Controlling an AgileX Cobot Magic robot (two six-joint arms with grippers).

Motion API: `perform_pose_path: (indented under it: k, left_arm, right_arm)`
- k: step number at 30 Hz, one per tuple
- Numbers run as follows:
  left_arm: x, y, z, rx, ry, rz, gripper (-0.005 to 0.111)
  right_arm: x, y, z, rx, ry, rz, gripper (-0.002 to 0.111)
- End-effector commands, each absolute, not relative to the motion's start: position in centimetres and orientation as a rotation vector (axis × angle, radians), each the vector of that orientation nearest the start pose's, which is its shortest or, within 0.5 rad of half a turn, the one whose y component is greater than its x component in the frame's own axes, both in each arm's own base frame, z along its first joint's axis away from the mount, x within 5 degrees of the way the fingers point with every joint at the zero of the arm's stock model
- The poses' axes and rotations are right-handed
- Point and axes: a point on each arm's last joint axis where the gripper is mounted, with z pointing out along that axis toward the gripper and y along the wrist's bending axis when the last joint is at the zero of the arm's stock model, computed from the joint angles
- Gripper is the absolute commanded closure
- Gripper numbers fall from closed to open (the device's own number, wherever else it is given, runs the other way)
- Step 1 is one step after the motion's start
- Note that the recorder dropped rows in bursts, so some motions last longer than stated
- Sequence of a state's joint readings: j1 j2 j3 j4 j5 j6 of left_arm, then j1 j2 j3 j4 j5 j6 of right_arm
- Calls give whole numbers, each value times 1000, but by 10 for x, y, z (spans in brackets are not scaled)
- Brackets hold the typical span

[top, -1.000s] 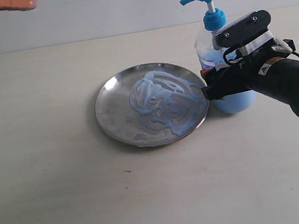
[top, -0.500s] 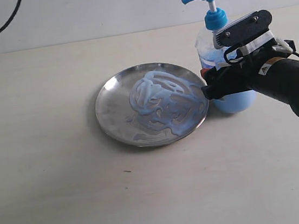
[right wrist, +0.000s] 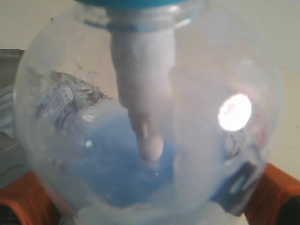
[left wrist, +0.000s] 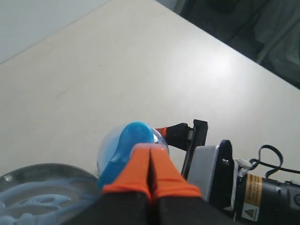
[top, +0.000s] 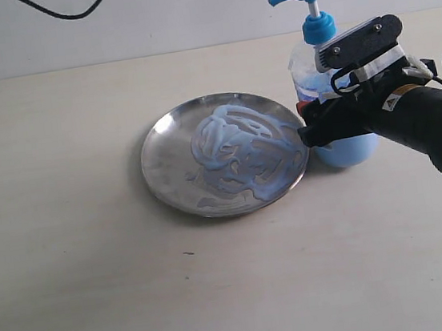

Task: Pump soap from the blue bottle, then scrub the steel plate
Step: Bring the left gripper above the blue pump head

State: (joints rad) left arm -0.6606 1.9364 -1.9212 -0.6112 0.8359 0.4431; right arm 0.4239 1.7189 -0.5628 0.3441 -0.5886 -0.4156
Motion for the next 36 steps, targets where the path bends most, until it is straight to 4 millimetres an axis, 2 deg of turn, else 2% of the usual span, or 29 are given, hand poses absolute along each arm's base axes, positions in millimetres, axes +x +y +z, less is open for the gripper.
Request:
perform_pose_path:
  k: [1, 8, 15, 36]
  left_arm:
    - [336, -323, 353, 988, 2096, -794, 107]
    - [339, -333, 352, 959, 2075, -810, 107]
    - [348, -341, 337, 922, 2105, -827, 107]
    - [346, -342, 337, 921, 2112, -849, 107]
  right_arm:
    - [282, 109, 152, -446, 1967, -13, 108]
    - [283, 109, 152, -445, 1964, -13, 108]
    - [282, 111, 153, -490, 1949, -11, 108]
    - [282, 111, 152, -491, 1953, -10, 108]
